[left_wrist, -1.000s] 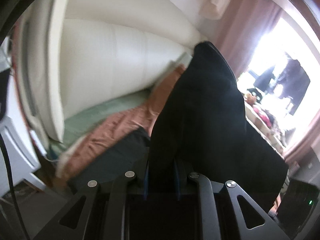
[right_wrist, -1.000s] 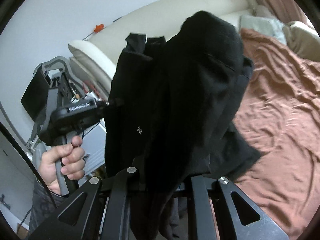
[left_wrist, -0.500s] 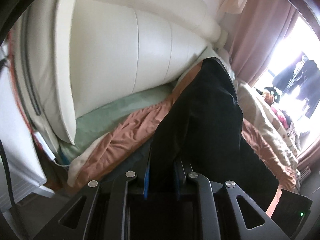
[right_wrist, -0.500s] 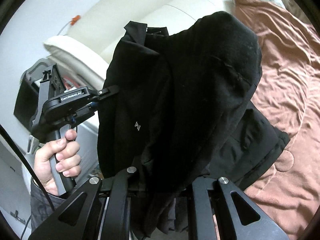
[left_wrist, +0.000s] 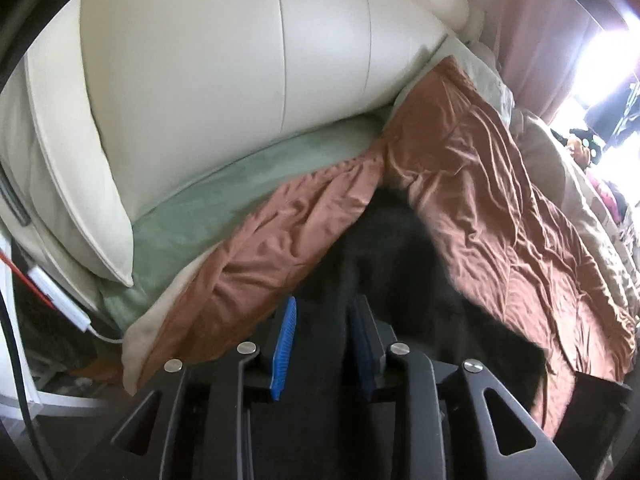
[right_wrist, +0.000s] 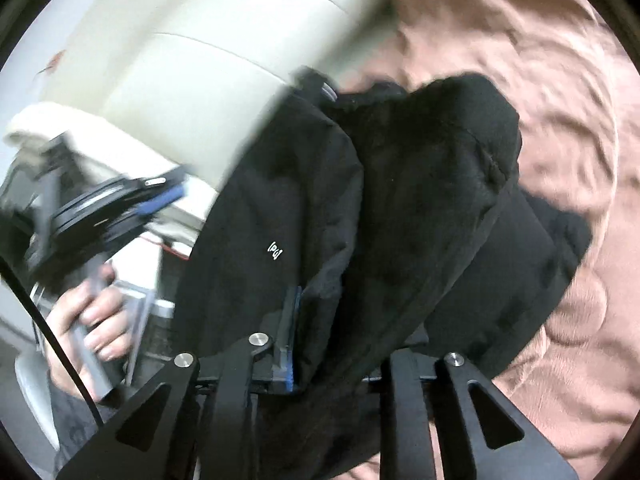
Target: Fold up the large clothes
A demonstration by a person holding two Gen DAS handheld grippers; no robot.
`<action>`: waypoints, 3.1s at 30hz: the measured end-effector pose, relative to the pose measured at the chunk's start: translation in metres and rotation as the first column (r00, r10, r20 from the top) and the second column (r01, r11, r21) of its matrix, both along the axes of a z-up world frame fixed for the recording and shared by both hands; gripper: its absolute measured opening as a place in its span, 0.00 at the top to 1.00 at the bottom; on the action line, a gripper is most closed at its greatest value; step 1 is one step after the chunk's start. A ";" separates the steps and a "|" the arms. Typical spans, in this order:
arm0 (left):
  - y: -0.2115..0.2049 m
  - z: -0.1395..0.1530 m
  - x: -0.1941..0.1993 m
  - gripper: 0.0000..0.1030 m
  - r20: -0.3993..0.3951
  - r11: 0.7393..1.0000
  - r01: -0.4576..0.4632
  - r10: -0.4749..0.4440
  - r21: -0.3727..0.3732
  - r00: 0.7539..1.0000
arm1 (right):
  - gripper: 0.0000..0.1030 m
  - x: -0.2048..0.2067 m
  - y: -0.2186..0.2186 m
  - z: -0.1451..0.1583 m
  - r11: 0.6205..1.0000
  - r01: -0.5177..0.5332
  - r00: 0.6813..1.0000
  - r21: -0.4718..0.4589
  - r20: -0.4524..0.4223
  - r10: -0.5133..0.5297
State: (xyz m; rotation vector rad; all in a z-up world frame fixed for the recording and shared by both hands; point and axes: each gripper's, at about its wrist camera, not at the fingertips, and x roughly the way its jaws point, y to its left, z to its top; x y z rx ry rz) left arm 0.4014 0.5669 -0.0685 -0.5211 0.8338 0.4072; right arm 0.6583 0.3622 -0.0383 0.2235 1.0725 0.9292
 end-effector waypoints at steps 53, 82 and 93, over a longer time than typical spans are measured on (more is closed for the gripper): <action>-0.109 -0.080 -0.173 0.43 0.020 0.988 -0.083 0.081 0.130 0.997 | 0.55 -0.016 -0.032 -0.010 0.909 0.116 0.930 -0.401 0.364 0.042; -0.238 0.026 -0.208 0.00 0.147 0.985 0.004 -0.030 0.174 0.989 | 0.01 -0.206 -0.242 0.116 0.907 0.322 0.837 -0.273 0.530 -0.138; -0.281 0.040 -0.222 0.00 0.187 0.977 0.117 -0.150 0.177 0.971 | 0.00 -0.295 -0.305 0.114 0.880 0.433 0.783 -0.196 0.566 -0.260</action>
